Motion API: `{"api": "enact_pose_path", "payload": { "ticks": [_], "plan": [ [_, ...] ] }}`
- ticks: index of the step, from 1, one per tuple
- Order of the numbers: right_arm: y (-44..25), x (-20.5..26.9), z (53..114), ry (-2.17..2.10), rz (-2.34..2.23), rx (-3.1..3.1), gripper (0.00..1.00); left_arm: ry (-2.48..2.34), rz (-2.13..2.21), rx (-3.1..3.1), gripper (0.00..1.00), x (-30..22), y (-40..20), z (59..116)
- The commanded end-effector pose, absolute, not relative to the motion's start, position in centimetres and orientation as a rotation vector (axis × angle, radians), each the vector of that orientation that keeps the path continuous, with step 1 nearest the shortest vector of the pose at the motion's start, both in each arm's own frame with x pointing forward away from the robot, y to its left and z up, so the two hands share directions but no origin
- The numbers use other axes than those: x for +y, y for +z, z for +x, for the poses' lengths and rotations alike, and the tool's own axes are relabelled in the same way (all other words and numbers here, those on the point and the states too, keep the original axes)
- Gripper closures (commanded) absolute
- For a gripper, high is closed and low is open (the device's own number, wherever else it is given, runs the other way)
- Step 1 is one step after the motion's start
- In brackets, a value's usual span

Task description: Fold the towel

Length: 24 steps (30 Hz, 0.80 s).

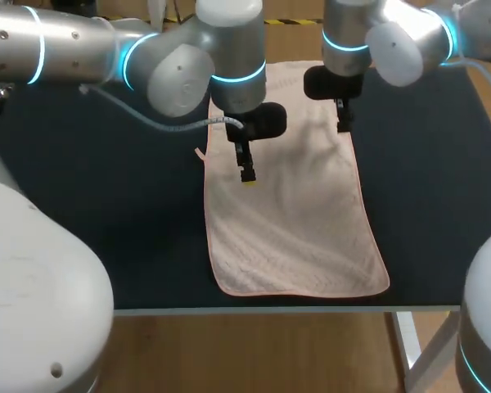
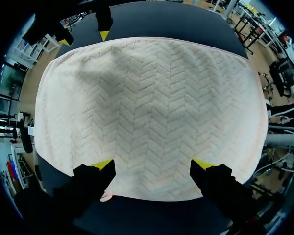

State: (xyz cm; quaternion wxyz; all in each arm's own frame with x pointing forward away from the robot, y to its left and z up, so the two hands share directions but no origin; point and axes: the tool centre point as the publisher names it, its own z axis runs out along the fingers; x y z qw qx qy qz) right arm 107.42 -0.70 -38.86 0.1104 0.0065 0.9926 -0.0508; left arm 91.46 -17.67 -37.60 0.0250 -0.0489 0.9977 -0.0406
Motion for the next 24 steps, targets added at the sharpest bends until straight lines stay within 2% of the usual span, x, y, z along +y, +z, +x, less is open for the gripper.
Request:
{"api": "enact_pose_path", "payload": {
  "ticks": [1, 4, 6, 7, 12, 14, 16, 24],
  "plan": [
    [-38.4, -1.0, 106.6, -0.125, 0.02, 2.922, 0.0, -0.114, -0.173, 3.079, 0.0, -17.3, -37.5, 91.5],
    [-38.5, -0.9, 106.2, -0.11, 0.017, 2.924, 0.0, -0.082, -0.193, 3.071, 0.0, -17.0, -37.5, 91.6],
    [-38.6, -0.8, 106.1, -0.106, 0.015, 2.928, 0.0, -0.15, 0.305, 3.11, 0.0, -15.7, -37.8, 93.8],
    [-38.7, -0.8, 106.1, -0.106, 0.015, 2.929, 0.0, -0.168, 0.483, 3.095, 0.0, -14.2, -38.2, 96.7],
    [-38.8, -0.7, 106.1, -0.103, 0.016, 2.931, 0.0, -0.154, 0.448, 3.091, 0.0, -7.1, -40.3, 110.7],
    [-38.8, -0.7, 106.2, -0.101, 0.017, 2.931, 0.0, -0.144, 0.444, 3.094, 0.0, -7.0, -40.3, 110.7],
    [-38.9, -0.7, 106.3, -0.1, 0.016, 2.931, 0.0, -0.1, 0.453, 3.102, 0.0, -5.9, -41.1, 113.5],
    [-39.0, -0.9, 106.6, -0.095, 0.019, 2.93, 0.0, -0.069, 0.429, 3.125, 0.0, -6.3, -41.7, 114.1]
  ]
}}
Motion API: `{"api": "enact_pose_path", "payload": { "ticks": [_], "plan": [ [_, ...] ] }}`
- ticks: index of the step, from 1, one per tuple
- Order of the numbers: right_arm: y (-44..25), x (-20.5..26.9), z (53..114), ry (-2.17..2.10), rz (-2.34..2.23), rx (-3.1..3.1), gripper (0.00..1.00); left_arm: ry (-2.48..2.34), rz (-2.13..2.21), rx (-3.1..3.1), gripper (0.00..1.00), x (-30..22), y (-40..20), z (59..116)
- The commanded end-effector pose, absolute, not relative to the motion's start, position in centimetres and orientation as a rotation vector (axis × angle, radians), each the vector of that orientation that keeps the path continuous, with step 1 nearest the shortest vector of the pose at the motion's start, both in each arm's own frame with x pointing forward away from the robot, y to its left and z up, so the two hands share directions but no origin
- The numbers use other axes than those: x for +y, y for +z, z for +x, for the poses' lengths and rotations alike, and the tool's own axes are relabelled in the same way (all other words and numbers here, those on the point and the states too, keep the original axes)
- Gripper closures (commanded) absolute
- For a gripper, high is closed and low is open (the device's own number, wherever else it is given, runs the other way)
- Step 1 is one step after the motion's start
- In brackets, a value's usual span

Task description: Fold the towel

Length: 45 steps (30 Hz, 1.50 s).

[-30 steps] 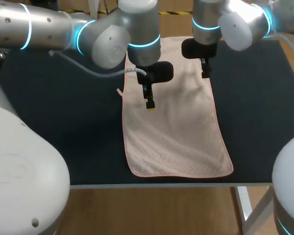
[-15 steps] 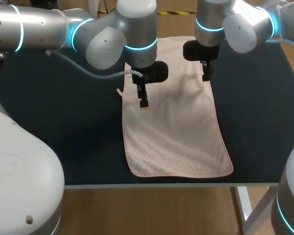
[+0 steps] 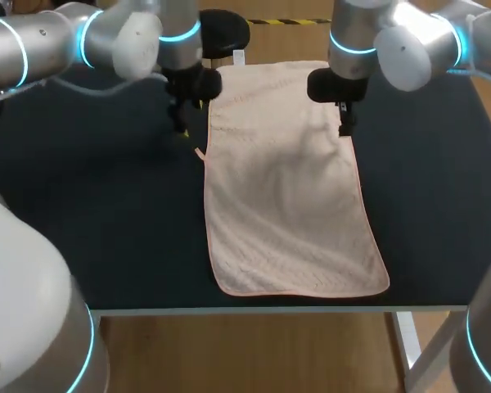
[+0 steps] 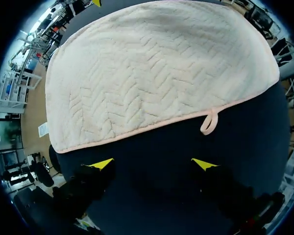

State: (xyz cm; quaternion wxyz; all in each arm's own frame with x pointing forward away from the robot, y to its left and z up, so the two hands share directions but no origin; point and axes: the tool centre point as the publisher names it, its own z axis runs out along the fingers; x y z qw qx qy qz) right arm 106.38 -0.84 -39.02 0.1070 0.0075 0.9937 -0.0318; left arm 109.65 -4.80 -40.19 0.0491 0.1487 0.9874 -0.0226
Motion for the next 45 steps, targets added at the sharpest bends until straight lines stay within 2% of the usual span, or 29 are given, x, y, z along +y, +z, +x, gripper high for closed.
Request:
{"api": "enact_pose_path", "payload": {
  "ticks": [1, 45],
  "plan": [
    [-38.98, -0.87, 106.64, -0.095, 0.018, 2.93, 0.0, -0.09, 0.436, 3.123, 0.0, -6.51, -41.73, 114.01],
    [-38.36, -1.72, 105.84, -0.073, -0.053, 2.918, 0.0, -0.194, 0.258, 3.06, 0.0, -7.46, -41.05, 113.59]
  ]
}}
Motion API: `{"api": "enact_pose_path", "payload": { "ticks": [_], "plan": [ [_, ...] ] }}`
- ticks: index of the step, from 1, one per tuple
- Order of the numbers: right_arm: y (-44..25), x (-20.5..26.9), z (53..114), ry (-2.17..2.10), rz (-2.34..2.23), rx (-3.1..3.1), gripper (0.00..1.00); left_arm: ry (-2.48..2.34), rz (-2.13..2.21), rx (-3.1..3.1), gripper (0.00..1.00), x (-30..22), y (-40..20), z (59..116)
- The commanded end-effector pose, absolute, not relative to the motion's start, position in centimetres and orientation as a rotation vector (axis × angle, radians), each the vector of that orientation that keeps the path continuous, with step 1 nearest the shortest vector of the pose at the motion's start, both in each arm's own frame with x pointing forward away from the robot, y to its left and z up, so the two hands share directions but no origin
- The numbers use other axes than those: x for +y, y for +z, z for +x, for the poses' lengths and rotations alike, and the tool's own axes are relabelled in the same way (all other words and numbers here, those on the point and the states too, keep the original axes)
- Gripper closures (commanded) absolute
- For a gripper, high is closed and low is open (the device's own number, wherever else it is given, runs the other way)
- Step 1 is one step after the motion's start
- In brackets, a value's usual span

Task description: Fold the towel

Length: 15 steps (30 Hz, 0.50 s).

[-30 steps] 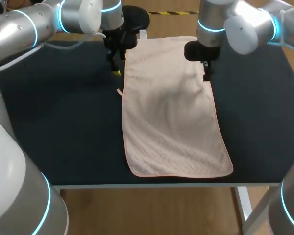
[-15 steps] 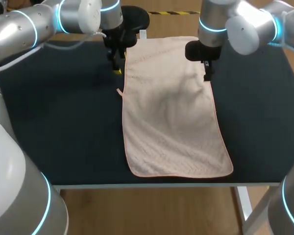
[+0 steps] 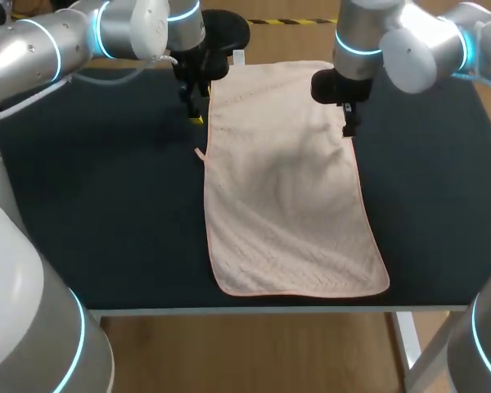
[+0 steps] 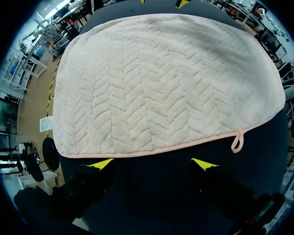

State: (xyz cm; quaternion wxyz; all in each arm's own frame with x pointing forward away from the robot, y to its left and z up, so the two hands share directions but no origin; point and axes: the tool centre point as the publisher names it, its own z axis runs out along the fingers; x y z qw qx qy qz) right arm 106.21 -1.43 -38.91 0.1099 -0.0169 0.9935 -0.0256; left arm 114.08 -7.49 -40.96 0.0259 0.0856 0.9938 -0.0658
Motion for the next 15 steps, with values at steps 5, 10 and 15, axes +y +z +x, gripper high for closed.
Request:
{"api": "enact_pose_path", "payload": {
  "ticks": [5, 10, 15],
  "plan": [
    [-37.8, -2.1, 105.5, -0.07, -0.06, 2.905, 0.0, -0.18, 0.242, 3.051, 0.0, -7.5, -41.1, 113.6],
    [-37.7, -2.6, 104.9, -0.075, -0.066, 2.9, 0.0, -0.185, 0.221, 3.046, 0.0, -7.5, -41.1, 113.6],
    [-37.8, -2.9, 104.4, -0.079, -0.081, 2.902, 0.0, -0.218, 0.183, 3.047, 0.0, -7.6, -41.1, 113.6]
  ]
}}
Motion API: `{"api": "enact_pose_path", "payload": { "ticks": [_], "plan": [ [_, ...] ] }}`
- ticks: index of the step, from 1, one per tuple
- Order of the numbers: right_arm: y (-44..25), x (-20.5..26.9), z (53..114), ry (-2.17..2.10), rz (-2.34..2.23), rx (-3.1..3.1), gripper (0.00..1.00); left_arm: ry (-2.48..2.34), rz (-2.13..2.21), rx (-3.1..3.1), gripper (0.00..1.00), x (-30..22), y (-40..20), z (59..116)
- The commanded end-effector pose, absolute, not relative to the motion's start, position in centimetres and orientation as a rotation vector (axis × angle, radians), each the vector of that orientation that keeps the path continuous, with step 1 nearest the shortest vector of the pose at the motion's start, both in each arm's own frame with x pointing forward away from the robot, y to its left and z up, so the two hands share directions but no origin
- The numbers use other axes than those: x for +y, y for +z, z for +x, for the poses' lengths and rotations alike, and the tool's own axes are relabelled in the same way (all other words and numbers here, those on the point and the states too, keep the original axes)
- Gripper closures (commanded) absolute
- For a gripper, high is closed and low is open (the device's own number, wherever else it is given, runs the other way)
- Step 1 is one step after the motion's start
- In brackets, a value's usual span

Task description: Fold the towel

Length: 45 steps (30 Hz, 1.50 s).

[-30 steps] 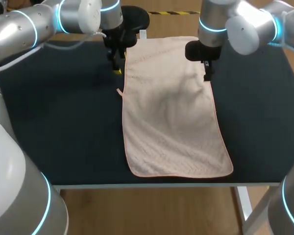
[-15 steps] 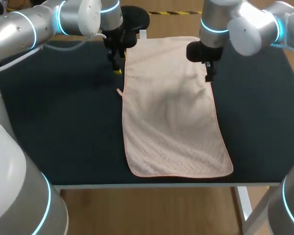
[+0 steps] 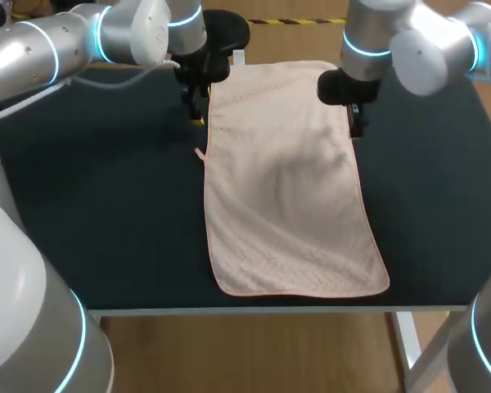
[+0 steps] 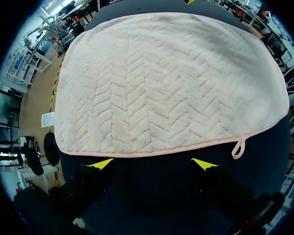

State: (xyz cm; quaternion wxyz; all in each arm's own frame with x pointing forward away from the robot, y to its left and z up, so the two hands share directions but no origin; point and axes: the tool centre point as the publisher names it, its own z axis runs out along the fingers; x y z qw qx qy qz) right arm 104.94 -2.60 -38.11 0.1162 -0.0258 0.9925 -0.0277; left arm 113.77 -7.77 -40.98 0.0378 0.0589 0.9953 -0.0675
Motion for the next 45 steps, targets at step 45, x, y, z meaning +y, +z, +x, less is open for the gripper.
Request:
{"api": "enact_pose_path", "payload": {
  "ticks": [45],
  "plan": [
    [-37.3, -2.0, 104.4, -0.064, -0.226, 2.87, 0.0, -0.188, 0.085, 3.055, 0.0, -7.6, -41.1, 113.6]
  ]
}}
